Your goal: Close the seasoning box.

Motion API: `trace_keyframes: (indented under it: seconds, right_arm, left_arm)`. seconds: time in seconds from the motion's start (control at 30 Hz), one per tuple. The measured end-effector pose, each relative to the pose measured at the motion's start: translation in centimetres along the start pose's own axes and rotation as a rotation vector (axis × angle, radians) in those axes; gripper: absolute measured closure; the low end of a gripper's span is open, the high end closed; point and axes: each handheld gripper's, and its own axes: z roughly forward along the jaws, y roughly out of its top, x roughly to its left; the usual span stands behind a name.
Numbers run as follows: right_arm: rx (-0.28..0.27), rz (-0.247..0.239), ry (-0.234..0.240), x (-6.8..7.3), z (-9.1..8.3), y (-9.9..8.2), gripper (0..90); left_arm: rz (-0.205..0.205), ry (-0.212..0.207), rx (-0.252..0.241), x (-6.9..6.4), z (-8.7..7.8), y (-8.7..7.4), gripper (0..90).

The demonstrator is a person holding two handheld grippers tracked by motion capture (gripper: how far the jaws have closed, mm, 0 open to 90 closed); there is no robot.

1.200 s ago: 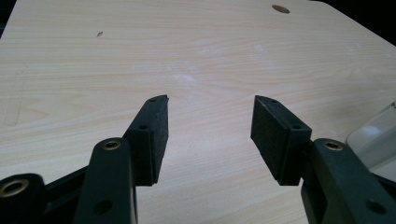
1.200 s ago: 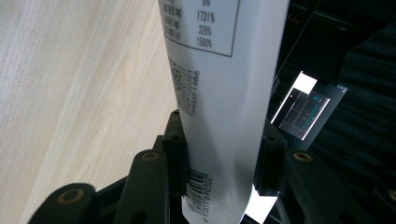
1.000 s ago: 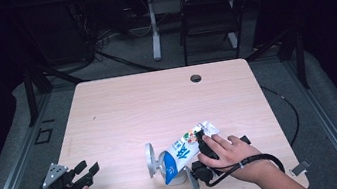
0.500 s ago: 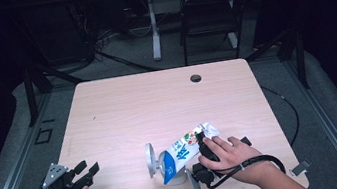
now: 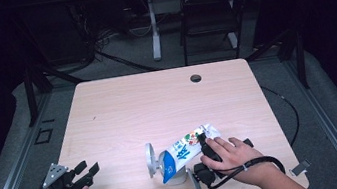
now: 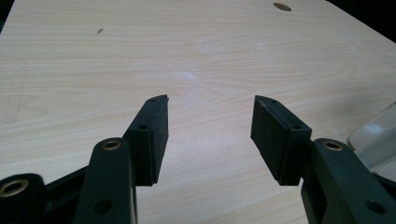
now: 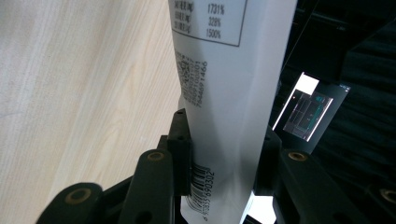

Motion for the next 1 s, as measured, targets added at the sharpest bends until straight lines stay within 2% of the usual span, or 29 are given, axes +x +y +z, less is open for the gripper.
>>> trace_keyframes:
  seconds: [0.13,0.43,1.0]
  right_arm:
    - [-0.013,0.006,-0.011,0.2,0.0,-0.1,67.9]
    - [-0.024,-0.015,-0.035,0.4,-0.7,-0.1,69.0]
    - [-0.018,-0.062,-0.046,0.3,-1.4,0.1,70.9]
  left_arm:
    - [0.003,0.003,0.001,0.0,0.1,0.0,47.0]
    - [0.004,0.005,0.002,0.0,0.1,-0.1,47.0]
    - [0.001,0.005,0.001,0.1,0.1,-0.1,47.0]
